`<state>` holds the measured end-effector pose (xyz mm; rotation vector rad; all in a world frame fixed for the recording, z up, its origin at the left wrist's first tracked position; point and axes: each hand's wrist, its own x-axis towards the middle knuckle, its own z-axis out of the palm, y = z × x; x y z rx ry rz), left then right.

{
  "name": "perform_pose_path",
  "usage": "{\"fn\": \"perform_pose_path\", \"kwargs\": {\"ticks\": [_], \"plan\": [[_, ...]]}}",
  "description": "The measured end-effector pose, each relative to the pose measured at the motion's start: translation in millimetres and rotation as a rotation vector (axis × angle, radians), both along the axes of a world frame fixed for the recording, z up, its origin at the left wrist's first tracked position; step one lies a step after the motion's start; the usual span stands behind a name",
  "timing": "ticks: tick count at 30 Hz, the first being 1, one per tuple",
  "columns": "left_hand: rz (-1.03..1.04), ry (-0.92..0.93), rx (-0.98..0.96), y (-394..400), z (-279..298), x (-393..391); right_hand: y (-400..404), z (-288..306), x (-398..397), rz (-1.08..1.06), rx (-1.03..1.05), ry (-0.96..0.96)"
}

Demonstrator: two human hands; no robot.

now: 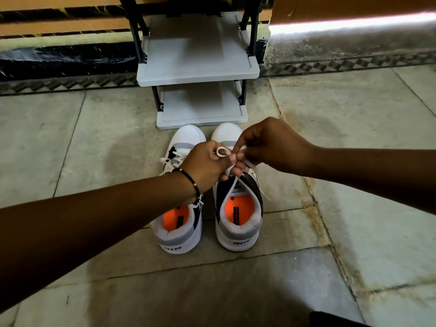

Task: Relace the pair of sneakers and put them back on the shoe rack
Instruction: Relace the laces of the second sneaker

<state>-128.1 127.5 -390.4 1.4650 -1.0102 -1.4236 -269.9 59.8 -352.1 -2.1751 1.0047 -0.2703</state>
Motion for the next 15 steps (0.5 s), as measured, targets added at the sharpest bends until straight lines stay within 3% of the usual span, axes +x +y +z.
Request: {"fn": "perform_pose_path", "kwargs": {"ticks": [4, 9, 13, 15], "plan": [[-0.014, -0.010, -0.038, 1, 3, -1, -2, -7, 1, -0.174, 0.249, -0.095], [-0.064, -0.040, -0.069, 1, 4, 4, 9, -17, 1, -0.168, 0.275, -0.145], [-0.181, -0.081, -0.126, 2, 6, 1, 10, -20, -7, -0.237, 0.420, -0.324], [-0.156, -0.032, -0.086, 1, 5, 3, 10, -23, -11, -0.223, 0.369, -0.328]]}}
